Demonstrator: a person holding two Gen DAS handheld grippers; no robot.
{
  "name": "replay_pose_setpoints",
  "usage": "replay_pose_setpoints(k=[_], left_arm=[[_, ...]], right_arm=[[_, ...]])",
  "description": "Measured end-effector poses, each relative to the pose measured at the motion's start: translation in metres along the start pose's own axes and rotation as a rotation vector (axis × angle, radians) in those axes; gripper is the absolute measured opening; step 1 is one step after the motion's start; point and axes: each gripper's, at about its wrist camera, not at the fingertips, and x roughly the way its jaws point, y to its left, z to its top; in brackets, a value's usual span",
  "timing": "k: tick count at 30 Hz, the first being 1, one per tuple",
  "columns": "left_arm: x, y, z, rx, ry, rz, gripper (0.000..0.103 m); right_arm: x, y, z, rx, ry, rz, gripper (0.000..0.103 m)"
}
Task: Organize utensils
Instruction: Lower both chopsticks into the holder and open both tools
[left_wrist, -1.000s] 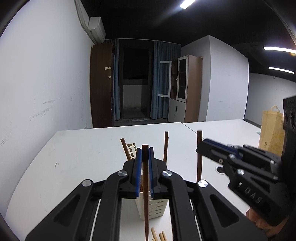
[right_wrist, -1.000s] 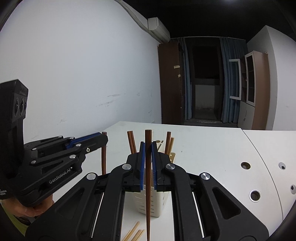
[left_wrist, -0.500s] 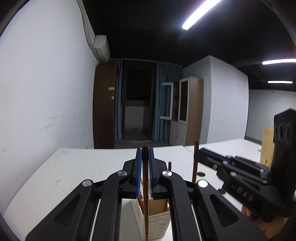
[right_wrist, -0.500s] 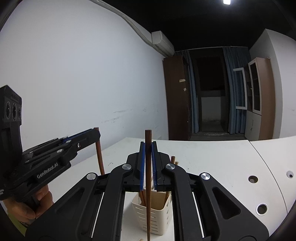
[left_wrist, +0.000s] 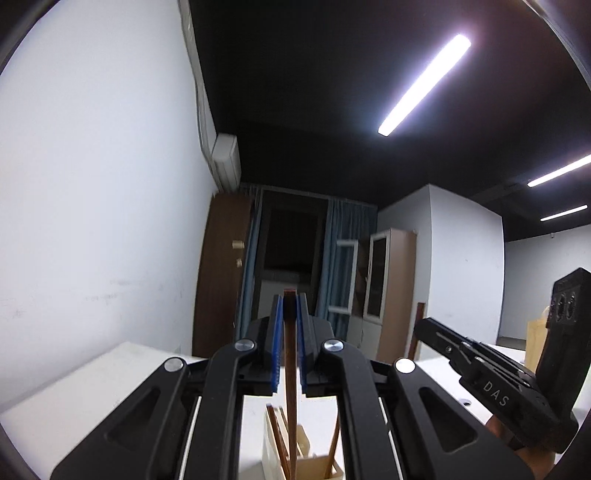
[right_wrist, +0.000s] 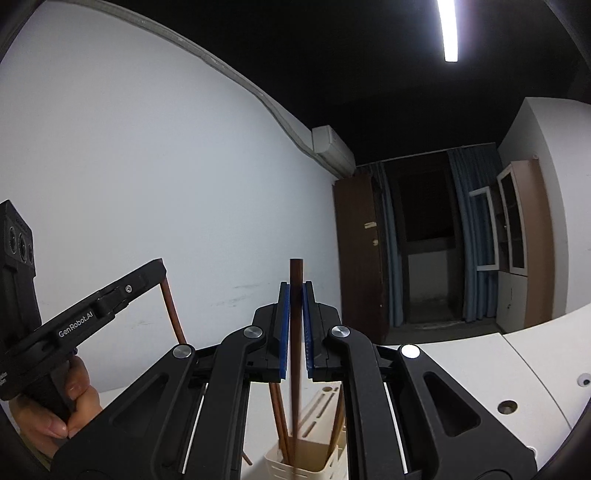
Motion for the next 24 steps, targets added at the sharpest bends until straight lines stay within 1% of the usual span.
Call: replay_pose_setpoints(k=[2, 4, 7, 9, 13, 16, 19, 22, 24], left_arm=[[-0.003, -0.002, 0.000, -0.002, -0.025, -0.003, 0.007], [-0.002, -0.003, 0.000, -0.003, -0.033, -0.009, 0.007], [0.001, -0.007, -0.004, 0.022, -0.066, 0.011, 0.007], [0.008, -0.009, -0.008, 0.024, -0.071, 0.015, 0.007], [0.027, -0.008, -0.012, 0.013, -0.031, 0.015, 0.007], [0.042, -0.007, -0.015, 0.015, 0.002, 0.016, 0.007], [0.053, -0.005, -0.020, 0.002, 0.049, 0.010, 0.007], [0.064, 0.001, -0.024, -0.029, 0.106, -0.010, 0.007], [0.072, 0.002, -0.028, -0.024, 0.149, -0.034, 0.007]], right_arm=[[0.003, -0.003, 0.000, 0.004, -0.010, 0.003, 0.006], [0.007, -0.009, 0.001, 0.018, -0.034, 0.018, 0.006], [0.009, -0.011, 0.000, 0.022, -0.063, 0.025, 0.006], [0.011, -0.014, 0.001, 0.026, -0.076, 0.028, 0.006], [0.019, -0.017, 0.001, 0.013, -0.096, 0.026, 0.006], [0.025, -0.017, -0.002, 0.004, -0.092, 0.020, 0.006], [0.040, -0.021, -0.009, 0.009, -0.051, 0.013, 0.006], [0.051, -0.023, -0.018, 0.019, 0.001, 0.018, 0.006], [0.055, -0.022, -0.023, 0.013, 0.028, 0.013, 0.006]])
